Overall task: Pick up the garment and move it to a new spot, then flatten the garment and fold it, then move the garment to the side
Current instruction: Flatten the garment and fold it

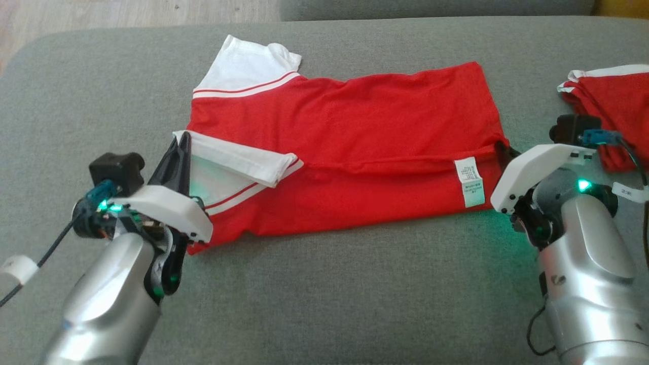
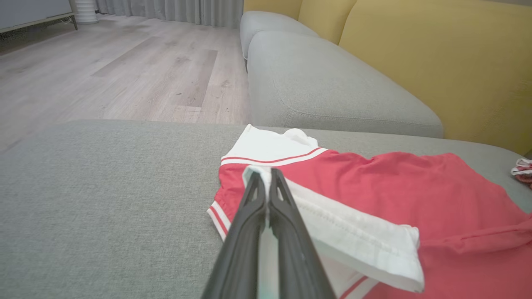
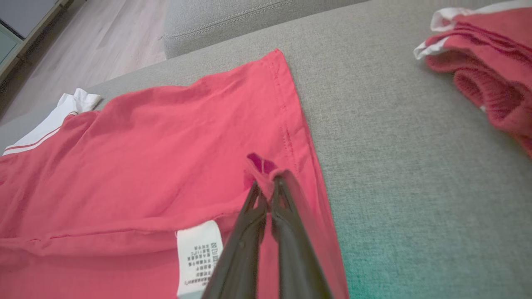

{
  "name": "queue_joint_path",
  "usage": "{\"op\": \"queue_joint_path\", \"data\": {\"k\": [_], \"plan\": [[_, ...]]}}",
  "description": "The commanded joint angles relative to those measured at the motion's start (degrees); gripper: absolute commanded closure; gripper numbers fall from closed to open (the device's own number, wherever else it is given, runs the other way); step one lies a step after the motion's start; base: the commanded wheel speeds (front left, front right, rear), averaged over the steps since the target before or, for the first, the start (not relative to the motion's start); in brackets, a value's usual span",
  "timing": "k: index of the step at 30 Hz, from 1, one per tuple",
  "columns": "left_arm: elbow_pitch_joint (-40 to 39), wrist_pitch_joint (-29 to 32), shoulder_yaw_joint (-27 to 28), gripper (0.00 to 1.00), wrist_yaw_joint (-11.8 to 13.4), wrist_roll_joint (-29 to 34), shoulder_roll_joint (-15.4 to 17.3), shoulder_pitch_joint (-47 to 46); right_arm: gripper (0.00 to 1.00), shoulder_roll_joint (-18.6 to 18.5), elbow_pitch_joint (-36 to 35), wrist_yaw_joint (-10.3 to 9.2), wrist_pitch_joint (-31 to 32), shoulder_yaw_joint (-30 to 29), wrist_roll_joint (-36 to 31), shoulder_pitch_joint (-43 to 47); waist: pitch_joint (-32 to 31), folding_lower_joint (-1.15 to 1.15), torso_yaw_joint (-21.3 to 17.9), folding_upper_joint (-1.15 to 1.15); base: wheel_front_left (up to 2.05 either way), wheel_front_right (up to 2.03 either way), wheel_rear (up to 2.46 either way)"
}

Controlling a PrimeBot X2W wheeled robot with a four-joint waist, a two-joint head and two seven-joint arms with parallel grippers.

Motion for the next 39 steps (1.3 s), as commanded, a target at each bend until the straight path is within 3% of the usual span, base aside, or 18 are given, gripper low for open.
{"op": "queue_joint_path", "data": {"k": [1, 3, 4, 5, 6, 7, 8, 15, 19, 25, 28, 32, 39], "plan": [[-1.09, 0.27, 1.9, 1.0, 0.0, -0.59, 1.5, -3.42, 0.59, -0.2, -1.49, 0.41, -0.3, 1.15, -0.58, -2.67, 0.02, 0.0, 0.04, 0.0, 0.0, 0.0, 0.0], [-0.65, 0.85, 1.81, 1.0, -0.05, -0.81, 1.46, -3.79, 0.0, -0.2, -1.29, 0.41, -1.01, 1.28, -0.95, -3.26, 0.04, 0.0, 0.08, 0.0, 0.0, 0.0, 0.0], [-0.49, 0.99, 1.78, 1.0, -0.09, -0.86, 1.49, -3.94, 0.0, -0.2, -1.13, 0.41, -1.39, 1.27, -1.08, -3.5, 0.04, 0.0, 0.09, 0.0, 0.0, 0.0, 0.0], [-0.4, 0.98, 1.77, 0.89, -0.14, -0.87, 1.51, -4.11, 0.0, -0.2, -1.0, 0.41, -1.92, 1.21, -1.09, -3.71, 0.03, 0.0, 0.12, 0.0, 0.0, 0.0, 0.0], [-0.47, 0.68, 1.83, 0.56, -0.21, -0.84, 1.52, -4.3, 0.0, -0.2, -0.93, 0.41, -2.57, 1.19, -1.08, -3.87, 0.01, 0.0, 0.15, 0.0, 0.0, 0.0, 0.0], [-0.66, 0.32, 1.85, 0.07, -0.3, -0.78, 1.5, -4.45, 0.0, -0.2, -0.88, 0.41, -3.25, 1.1, -0.93, -3.99, -0.04, 0.0, 0.18, 0.0, 0.0, 0.0, 0.0], [-0.91, -0.09, 1.9, 0.0, -0.4, -0.78, 1.44, -4.53, 0.0, -0.2, -0.78, 0.41, -3.78, 1.05, -0.74, -4.02, -0.13, 0.0, 0.22, 0.0, 0.0, 0.0, 0.0], [-5.18, -1.82, 2.8, 0.0, -0.49, -1.33, 2.53, -3.07, 0.0, -0.2, -2.99, 0.41, -7.18, 1.17, -0.72, -1.88, -1.22, 0.0, 0.3, 0.0, 0.0, 0.0, 0.0], [-11.01, -1.79, 4.36, 0.0, 0.32, -2.22, 5.46, 0.33, 0.0, -0.2, -7.64, 0.41, -8.05, 1.4, -2.41, 2.11, -2.24, 0.0, 0.2, 0.0, 0.0, 0.0, 0.0], [-22.04, 1.38, 6.69, 0.0, 4.64, -4.78, 10.54, 10.82, 0.0, -0.2, -17.39, 0.41, -7.17, 0.86, -4.07, 10.65, -3.85, 0.0, 0.46, 0.0, 0.0, 0.0, 0.0], [-26.63, 3.48, 6.14, 0.0, 7.1, -5.82, 11.53, 16.75, 0.0, -0.2, -22.41, 0.41, -5.87, 0.67, -4.0, 15.09, -4.11, 0.0, 0.95, 0.0, 0.0, 0.0, 0.0], [-28.75, 4.58, 4.89, 0.0, 9.62, -7.33, 10.1, 22.29, 0.0, -0.2, -28.38, 0.41, -4.14, 0.56, -3.4, 19.88, -3.68, 0.0, 1.53, 0.0, 0.0, 0.0, 0.0], [-23.44, 4.4, 3.86, 0.0, 10.71, -9.29, 5.66, 22.72, 0.0, -0.2, -35.01, 0.41, -1.32, 0.73, -2.18, 23.34, -1.67, 0.0, 1.25, 0.0, 0.0, 0.0, 0.0]]}}
